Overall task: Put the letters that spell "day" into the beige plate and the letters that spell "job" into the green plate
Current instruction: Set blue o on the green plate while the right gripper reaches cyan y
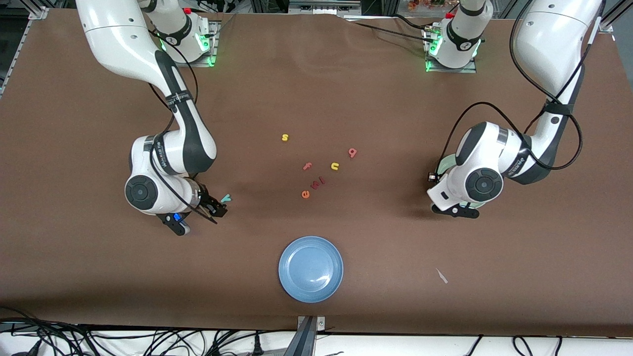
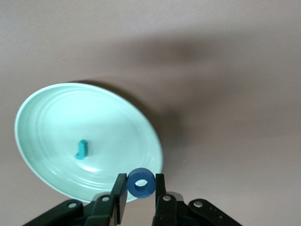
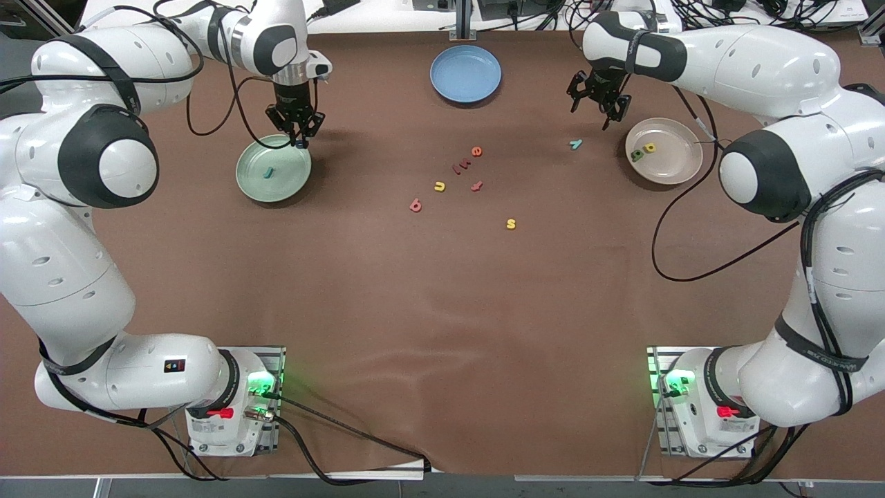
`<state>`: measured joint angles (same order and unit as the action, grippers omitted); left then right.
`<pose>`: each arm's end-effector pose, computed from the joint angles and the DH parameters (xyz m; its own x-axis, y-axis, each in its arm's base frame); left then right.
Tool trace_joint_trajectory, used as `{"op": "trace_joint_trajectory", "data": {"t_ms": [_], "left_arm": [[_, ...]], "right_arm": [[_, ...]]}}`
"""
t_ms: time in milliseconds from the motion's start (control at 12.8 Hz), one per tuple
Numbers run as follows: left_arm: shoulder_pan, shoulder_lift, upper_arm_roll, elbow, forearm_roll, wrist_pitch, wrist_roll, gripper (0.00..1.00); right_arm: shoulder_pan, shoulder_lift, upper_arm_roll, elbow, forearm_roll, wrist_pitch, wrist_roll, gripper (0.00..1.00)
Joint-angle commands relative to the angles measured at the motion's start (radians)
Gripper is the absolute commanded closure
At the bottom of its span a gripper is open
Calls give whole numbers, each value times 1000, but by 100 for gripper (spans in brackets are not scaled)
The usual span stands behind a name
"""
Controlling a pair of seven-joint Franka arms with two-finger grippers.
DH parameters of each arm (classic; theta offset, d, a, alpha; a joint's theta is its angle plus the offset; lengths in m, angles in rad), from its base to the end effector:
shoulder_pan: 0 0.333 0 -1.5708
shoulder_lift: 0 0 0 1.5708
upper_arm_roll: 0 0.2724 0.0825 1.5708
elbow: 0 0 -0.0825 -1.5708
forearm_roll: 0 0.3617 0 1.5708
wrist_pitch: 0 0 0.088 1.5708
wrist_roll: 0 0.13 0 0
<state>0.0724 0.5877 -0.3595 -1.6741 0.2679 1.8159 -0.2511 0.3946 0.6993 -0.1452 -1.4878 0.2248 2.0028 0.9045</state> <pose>0.5660 -0.1293 0.2090 0.9213 -0.1070 -0.3739 -0.1599 -0.9806 -0.1133 0.6184 0.1865 0.2066 0.7198 -0.6701 -0.1811 -0.6678 -0.7397 0.0831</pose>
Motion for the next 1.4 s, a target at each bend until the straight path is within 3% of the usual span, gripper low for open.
{"op": "trace_joint_trajectory", "data": {"t_ms": [0, 390, 702, 1014, 1092, 1170, 1248, 1326], "left_arm": [[21, -5, -10, -38, 54, 8, 9, 100], [78, 4, -13, -130, 54, 140, 13, 98], [96, 9, -12, -203, 54, 256, 30, 96], [102, 18, -12, -214, 54, 281, 30, 91], [112, 21, -12, -214, 54, 281, 30, 79], [113, 20, -12, -214, 54, 281, 30, 36], [115, 17, -13, -214, 53, 278, 30, 0], [113, 8, -13, -213, 53, 267, 30, 0]], "right_arm": [[29, 2, 3, -26, -38, 89, 190, 0], [38, -3, 1, -115, -36, 172, 255, 1], [40, -38, 1, -279, -33, 381, 266, 1], [55, -64, 7, -318, -33, 409, 313, 1], [56, -70, 7, -324, -35, 412, 315, 1], [56, -70, 9, -334, -35, 436, 315, 1], [59, -76, 10, -359, -35, 474, 315, 1], [75, -77, 10, -393, -33, 529, 316, 1]]}}
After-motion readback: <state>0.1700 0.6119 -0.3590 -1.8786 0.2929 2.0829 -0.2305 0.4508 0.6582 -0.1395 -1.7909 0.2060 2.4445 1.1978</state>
